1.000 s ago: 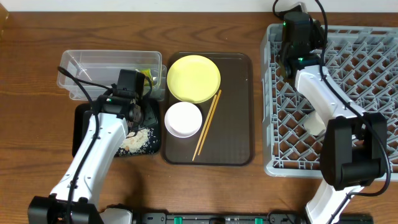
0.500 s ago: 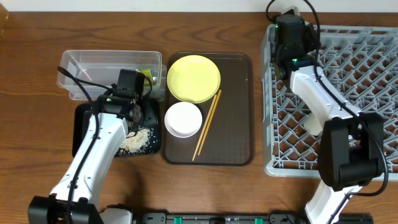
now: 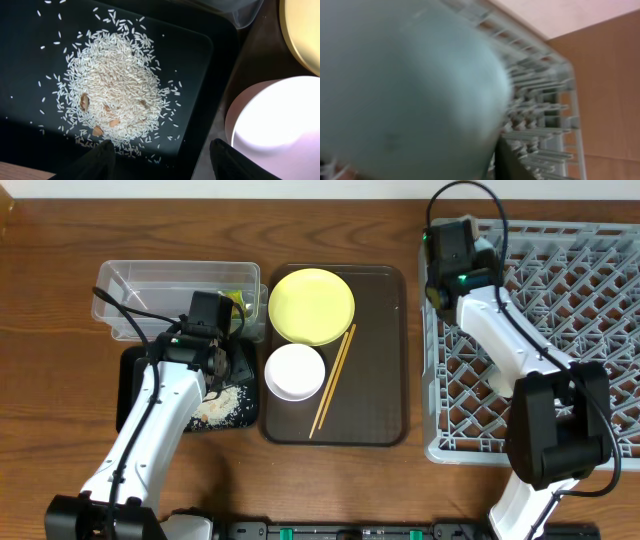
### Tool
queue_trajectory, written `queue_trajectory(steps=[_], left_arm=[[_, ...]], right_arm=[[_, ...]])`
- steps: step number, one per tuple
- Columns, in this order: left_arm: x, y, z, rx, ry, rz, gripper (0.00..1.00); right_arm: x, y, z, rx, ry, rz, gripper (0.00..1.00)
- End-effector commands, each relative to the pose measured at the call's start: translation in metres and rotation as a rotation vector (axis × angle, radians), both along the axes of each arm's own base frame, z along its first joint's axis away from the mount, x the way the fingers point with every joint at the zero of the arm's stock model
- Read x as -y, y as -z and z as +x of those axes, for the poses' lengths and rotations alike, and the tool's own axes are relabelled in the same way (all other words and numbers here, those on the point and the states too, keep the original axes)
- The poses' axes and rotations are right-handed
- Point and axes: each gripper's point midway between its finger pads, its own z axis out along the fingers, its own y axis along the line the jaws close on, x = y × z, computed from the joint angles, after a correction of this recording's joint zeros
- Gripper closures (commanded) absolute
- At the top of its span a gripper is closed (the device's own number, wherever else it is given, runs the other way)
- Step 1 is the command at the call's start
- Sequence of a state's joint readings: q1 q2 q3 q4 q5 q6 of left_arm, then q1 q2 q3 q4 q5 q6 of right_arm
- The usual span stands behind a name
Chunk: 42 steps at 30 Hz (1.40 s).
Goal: Sort waste into correct bins and load items into the dishwasher rack
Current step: 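Lift the light-blue bowl and set it upright at the rack's back, then move the right gripper to the white bowl and grasp its rim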
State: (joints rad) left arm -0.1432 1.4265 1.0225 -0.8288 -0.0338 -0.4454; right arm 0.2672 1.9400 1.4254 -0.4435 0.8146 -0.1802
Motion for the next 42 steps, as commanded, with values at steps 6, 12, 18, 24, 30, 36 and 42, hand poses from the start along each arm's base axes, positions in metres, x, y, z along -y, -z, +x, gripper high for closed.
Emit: queue_trajectory(steps=[6,12,18,24,30,36,42], left_arm=[[-0.003,-0.005,0.003,0.019,-0.008,0.015,0.36],[-0.003,-0.005,0.002,0.018,-0.007,0.016,0.36],[-0.004,-0.005,0.002,0.016,-0.009,0.021,0.36],[-0.035,-0.011,-0.006,0.007,-0.092,0.108,0.36],[-0.055,-0.016,-0.009,0.017,-0.169,0.099,0.36],[-0.059,-0.015,-0.01,0.013,-0.181,0.1,0.36],[-0.058,-0.015,-0.01,0.012,-0.18,0.097,0.36]], right_arm=[[-0.037,-0.007,-0.019,-0.002,-0.045,0.143,0.51],[-0.067,-0.029,-0.032,-0.002,-0.141,0.233,0.38],[-0.165,-0.028,-0.057,-0.128,-0.46,0.613,0.3],[-0.262,-0.017,-0.11,-0.359,-0.757,0.963,0.33],[-0.297,0.012,-0.135,-0.468,-0.789,0.956,0.39],[-0.304,0.054,-0.144,-0.529,-0.655,0.907,0.4],[-0.306,0.092,-0.15,-0.592,-0.586,0.872,0.49]])
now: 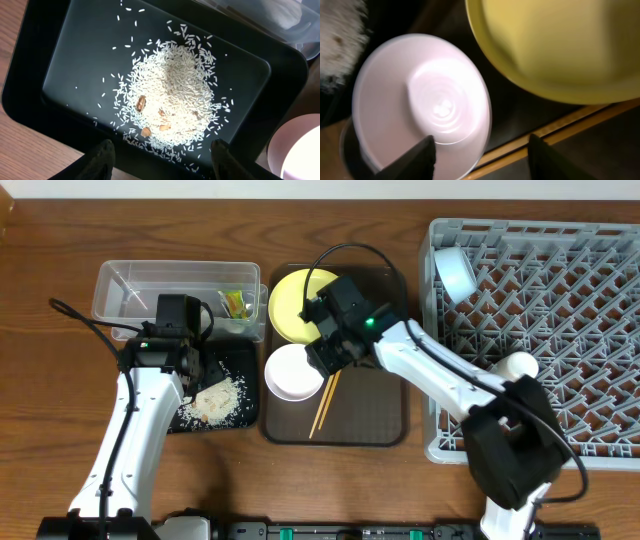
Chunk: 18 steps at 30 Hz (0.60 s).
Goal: Sort waste into correct bins and load items into the dishwasher rack
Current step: 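Move the right gripper to the white bowl and grasp its rim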
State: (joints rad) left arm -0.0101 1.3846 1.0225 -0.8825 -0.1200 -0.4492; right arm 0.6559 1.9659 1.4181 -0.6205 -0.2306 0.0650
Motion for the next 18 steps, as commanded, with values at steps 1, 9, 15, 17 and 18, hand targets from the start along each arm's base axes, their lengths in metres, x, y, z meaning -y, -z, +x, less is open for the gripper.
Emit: queue_trajectory(steps=[1,9,15,17,18], left_arm=[[-0.004,-0.005,0.001,0.017,-0.022,0.015,0.36],[-0.004,-0.005,0.001,0.017,-0.022,0.015,0.36],[-0.004,-0.005,0.001,0.017,-0.022,0.015,0.36],[-0.004,-0.005,0.001,0.017,-0.022,0.015,0.36],[-0.004,-0.005,0.001,0.017,-0.022,0.015,0.36]], right_arm=[[0.001,0.022,-0.004,-0.045,0.042,-0.04,0.52],[0.003,0.038,-0.005,-0.089,0.089,-0.056,0.91],[0.022,-0.018,0.034,0.062,0.171,-0.015,0.98],[0.039,-0.047,0.05,0.147,0.207,-0.012,0.99],[0.05,-0.063,0.058,0.197,0.23,-0.016,0.99]])
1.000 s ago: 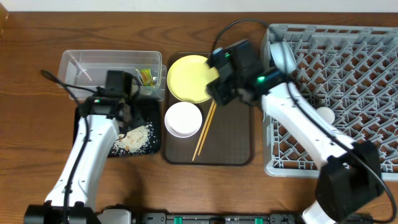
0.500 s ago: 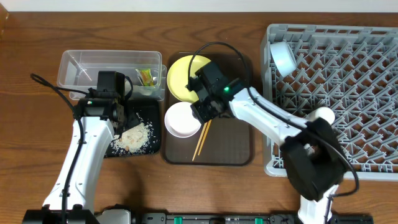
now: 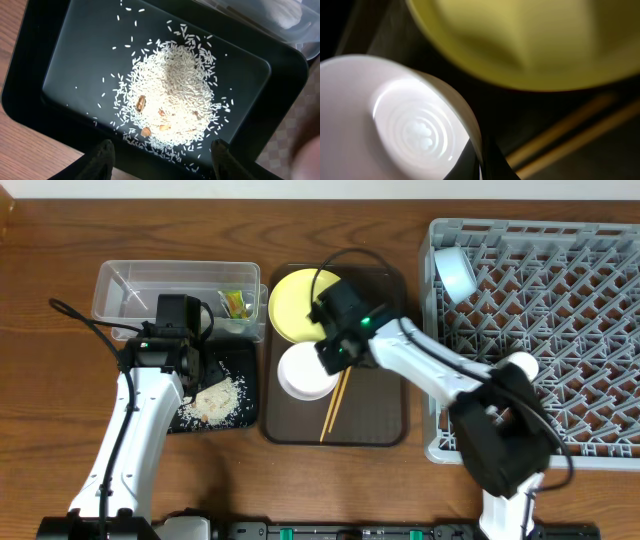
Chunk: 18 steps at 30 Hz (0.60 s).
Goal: Sort waste into correct bins and load items into the dishwasher rack
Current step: 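Move the right gripper to the white bowl and grasp its rim, then carry the white bowl into the rack and stand it at the back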
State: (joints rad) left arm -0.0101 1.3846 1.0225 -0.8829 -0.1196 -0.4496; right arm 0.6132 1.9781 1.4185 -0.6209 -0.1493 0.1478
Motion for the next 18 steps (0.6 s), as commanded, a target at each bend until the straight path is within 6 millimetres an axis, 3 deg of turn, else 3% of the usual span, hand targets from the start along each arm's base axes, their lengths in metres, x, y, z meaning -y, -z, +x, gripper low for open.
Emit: queue_trajectory(steps=[1,6,9,13,16,18], left_arm=[[-0.004,-0.005,0.001,0.017,-0.021,0.016,0.36],[-0.005,-0.005,0.001,0.018,-0.021,0.016,0.36],[-0.004,-0.005,0.001,0.018,-0.021,0.016,0.36],[-0.004,-0.005,0.001,0.018,-0.022,0.015,0.36],[-0.004,-0.005,0.001,0.018,-0.022,0.015,0.36],[-0.004,-0.005,0.002,0.019,-0.022,0.015,0.36]], right_arm=[[0.038,-0.087,0.045,0.249,0.109,0.007,0.99],[0.126,-0.152,0.08,0.489,0.314,-0.159,0.99],[0.179,-0.181,0.094,0.601,0.406,-0.274,0.99],[0.236,-0.203,0.109,0.702,0.4,-0.509,0.99],[0.289,-0.22,0.115,0.755,0.519,-0.705,0.99],[0.31,-0.225,0.12,0.765,0.521,-0.793,0.99]])
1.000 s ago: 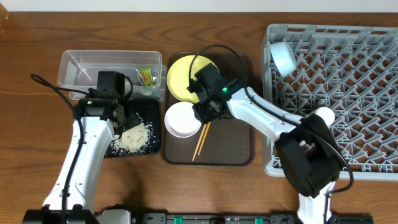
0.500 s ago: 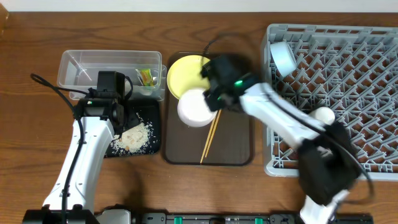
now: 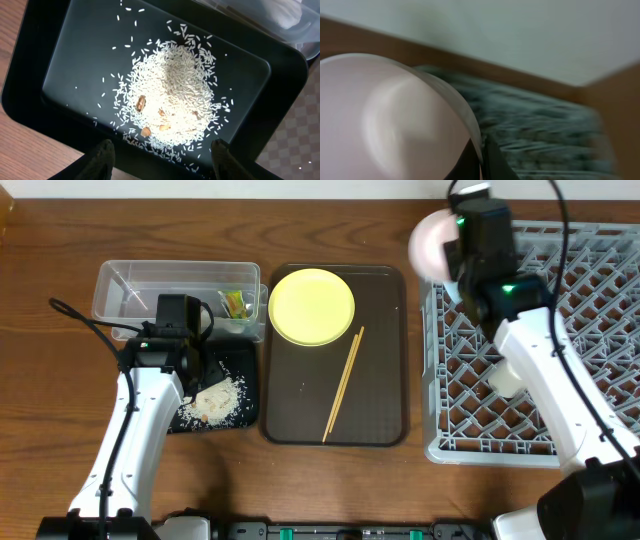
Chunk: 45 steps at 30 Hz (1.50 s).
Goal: Sort waste into correct bins and load items into the dishwasher rack
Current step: 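Carry the white bowl into the rack and stand it at the back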
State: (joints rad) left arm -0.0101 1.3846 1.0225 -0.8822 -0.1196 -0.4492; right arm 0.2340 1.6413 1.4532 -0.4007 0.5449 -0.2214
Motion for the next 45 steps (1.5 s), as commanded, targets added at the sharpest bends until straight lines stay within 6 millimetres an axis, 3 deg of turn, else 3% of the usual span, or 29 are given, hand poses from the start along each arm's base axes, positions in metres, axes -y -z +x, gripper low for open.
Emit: queue_trajectory(steps=[1,9,18,30,41,45], left_arm=[[-0.004,-0.005,0.002,0.019,-0.022,0.015,0.36],[-0.004,-0.006,0.002,0.021,-0.022,0.015,0.36],[-0.004,-0.005,0.002,0.02,-0.022,0.015,0.36],[-0.004,-0.005,0.002,0.022,-0.029,0.014,0.36],[-0.004,-0.005,0.002,0.021,-0.029,0.013,0.36],[-0.004,-0.005,0.002,0.021,-0.029,0.013,0.36]], right_arm=[[0.058,-0.01,0.0,-0.047,0.137,-0.272,0.99],[0.123,-0.006,0.019,-0.125,0.241,-0.542,0.99],[0.164,0.028,0.032,-0.158,0.376,-0.59,0.99],[0.144,0.093,0.035,-0.255,0.354,-0.535,0.99],[0.104,0.109,0.031,-0.268,0.311,-0.485,0.95],[0.102,0.107,0.028,-0.251,0.345,-0.478,0.99]])
